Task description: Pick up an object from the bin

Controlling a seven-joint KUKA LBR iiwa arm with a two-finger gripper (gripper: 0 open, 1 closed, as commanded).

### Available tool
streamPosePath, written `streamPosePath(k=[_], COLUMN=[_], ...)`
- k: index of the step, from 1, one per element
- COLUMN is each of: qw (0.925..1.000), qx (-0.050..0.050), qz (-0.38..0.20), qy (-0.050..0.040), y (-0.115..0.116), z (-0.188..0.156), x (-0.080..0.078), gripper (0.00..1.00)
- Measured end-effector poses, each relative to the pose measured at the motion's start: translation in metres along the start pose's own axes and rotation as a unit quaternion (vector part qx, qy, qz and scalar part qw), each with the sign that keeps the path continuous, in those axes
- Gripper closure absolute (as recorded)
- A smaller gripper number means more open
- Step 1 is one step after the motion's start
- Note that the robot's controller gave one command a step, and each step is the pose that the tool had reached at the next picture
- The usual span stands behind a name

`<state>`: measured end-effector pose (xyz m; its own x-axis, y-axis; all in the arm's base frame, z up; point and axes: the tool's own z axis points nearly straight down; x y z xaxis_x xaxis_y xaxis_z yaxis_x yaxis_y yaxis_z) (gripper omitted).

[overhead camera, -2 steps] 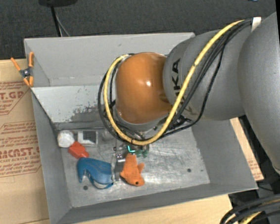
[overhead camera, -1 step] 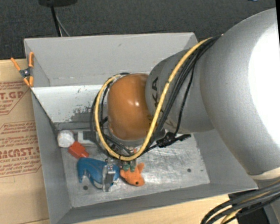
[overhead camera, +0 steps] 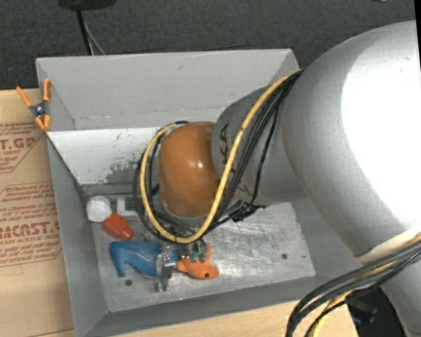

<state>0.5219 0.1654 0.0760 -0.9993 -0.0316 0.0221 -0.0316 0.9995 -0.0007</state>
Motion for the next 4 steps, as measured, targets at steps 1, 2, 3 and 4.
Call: streamPosePath(k=[1, 2, 3, 4], qw=[1.0, 1.0, 0.9976, 0.9991], qx=[0.0, 0.0, 0.001, 0.002], qz=[0.0, 0.0, -0.068, -0.043], qy=[-0.0007, -0.0009, -0.008, -0.0045], y=[0.0, 0.0, 0.005, 0.006], z=[0.0, -0.001, -0.039, -0.095], x=[0.0, 0.0, -0.05, -0.019], gripper=[1.0, 1.0, 1.0, 1.0])
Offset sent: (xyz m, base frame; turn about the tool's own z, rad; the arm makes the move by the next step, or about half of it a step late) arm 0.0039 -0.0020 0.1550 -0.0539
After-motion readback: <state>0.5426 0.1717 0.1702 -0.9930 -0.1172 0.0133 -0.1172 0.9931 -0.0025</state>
